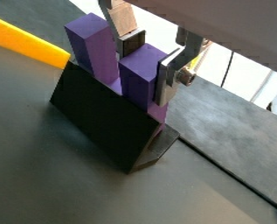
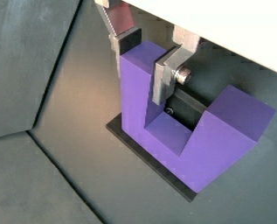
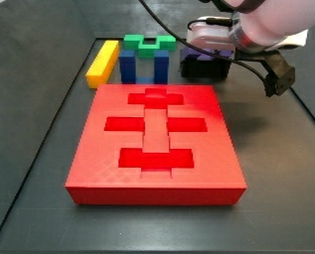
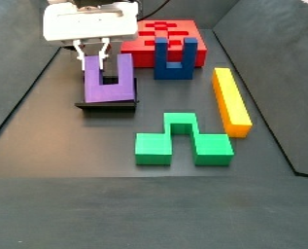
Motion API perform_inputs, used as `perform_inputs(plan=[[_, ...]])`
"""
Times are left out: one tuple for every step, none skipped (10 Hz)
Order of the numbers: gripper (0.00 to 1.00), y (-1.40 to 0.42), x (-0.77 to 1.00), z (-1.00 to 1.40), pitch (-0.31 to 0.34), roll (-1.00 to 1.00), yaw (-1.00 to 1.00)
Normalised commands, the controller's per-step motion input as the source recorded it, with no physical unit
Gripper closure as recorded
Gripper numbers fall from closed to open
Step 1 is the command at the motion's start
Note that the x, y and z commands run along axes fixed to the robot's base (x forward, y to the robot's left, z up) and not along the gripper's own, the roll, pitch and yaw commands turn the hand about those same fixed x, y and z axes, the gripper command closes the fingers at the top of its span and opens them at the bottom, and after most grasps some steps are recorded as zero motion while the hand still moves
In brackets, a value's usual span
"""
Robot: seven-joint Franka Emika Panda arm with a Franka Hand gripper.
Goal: Pick up the purple object. Move up. Place the purple object on the fixture. Regrasp the purple object. Move to above the board. Insert the purple object.
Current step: Regrasp the purple object.
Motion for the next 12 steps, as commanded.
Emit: perform_inputs(plan=[[1.00,0.00,0.00,0.00,0.000,0.00,0.00],[1.00,0.00,0.00,0.00,0.000,0.00,0.00],[1.00,0.00,0.00,0.00,0.000,0.00,0.00],[1.00,0.00,0.00,0.00,0.000,0.00,0.00],[1.00,0.00,0.00,0.00,0.000,0.00,0.00],[1.00,0.00,0.00,0.00,0.000,0.00,0.00],[1.00,0.00,0.00,0.00,0.000,0.00,0.00],[1.00,0.00,0.00,0.00,0.000,0.00,0.00],[1.00,0.00,0.00,0.00,0.000,0.00,0.00],[1.00,0.00,0.00,0.00,0.000,0.00,0.00],[1.00,0.00,0.00,0.00,0.000,0.00,0.00],[1.00,0.00,0.00,0.00,0.000,0.00,0.00]])
